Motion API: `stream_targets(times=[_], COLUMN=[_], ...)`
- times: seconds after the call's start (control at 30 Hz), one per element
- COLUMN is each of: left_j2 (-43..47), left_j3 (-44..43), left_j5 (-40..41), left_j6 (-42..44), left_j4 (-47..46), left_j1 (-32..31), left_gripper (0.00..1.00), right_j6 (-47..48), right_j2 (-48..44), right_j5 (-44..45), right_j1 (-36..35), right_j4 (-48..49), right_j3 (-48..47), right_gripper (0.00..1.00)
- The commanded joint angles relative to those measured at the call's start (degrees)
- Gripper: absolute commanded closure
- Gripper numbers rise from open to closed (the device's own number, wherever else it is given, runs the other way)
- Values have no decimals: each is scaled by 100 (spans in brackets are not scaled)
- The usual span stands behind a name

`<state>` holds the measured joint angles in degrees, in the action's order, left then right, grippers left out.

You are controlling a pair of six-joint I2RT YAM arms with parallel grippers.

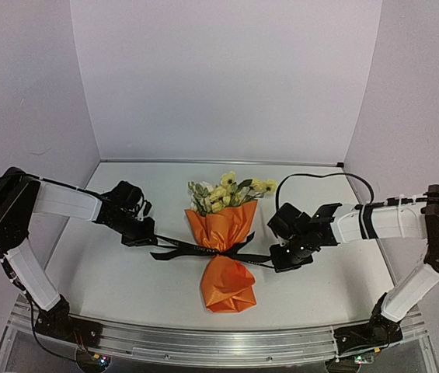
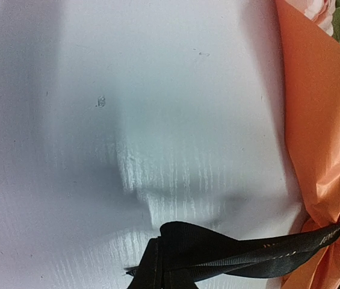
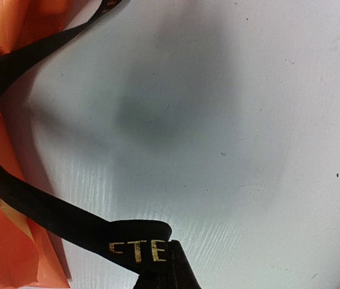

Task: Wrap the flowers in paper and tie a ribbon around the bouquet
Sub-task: Tie the half-tied ribbon around the folded bouquet, then reset both arms

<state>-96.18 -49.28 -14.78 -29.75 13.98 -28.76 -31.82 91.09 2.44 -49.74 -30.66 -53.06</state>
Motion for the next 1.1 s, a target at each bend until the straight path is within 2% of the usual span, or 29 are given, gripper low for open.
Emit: stream_targets(times=[0.0,0.03,0.1,0.2,0.23,0.27,0.3,0.37,0.4,0.47,0.6,0.83,1.07], left_j2=[128,191,377,672,763,849,928,1123,1221,1482,2004,2490,2641], left_j3=[-102,-105,-160,-347,-424,-511,-581,-677,-708,-732,-827,-1063,-1198], left_j5=[282,202,84,82,75,62,38,-30,-56,-104,-114,612,1236], left_j6=[105,118,120,96,102,112,123,155,171,189,211,-91,-163], left_j4=[254,241,251,367,409,446,487,524,528,457,231,-170,16], left_j1=[143,143,139,68,37,6,-24,-68,-82,-98,-103,-103,-103], left_gripper=[100,100,89,52,44,38,34,15,9,1,0,0,0], right_j6=[-263,-260,-220,-142,-95,-57,-32,-1,20,91,284,468,612], right_j2=[89,57,-62,-328,-400,-466,-529,-693,-790,-1014,-1603,-2719,-3135], right_j5=[141,70,-101,-322,-430,-534,-605,-638,-601,-459,-67,864,1249], right_j1=[31,34,31,29,33,35,34,34,37,56,167,288,289], right_j4=[-704,-683,-622,-510,-488,-476,-475,-474,-475,-476,-522,-571,-965], right_j3=[-138,-164,-208,-266,-313,-361,-403,-449,-448,-418,-331,109,148], right_gripper=[100,100,81,52,21,3,2,2,2,2,2,2,2])
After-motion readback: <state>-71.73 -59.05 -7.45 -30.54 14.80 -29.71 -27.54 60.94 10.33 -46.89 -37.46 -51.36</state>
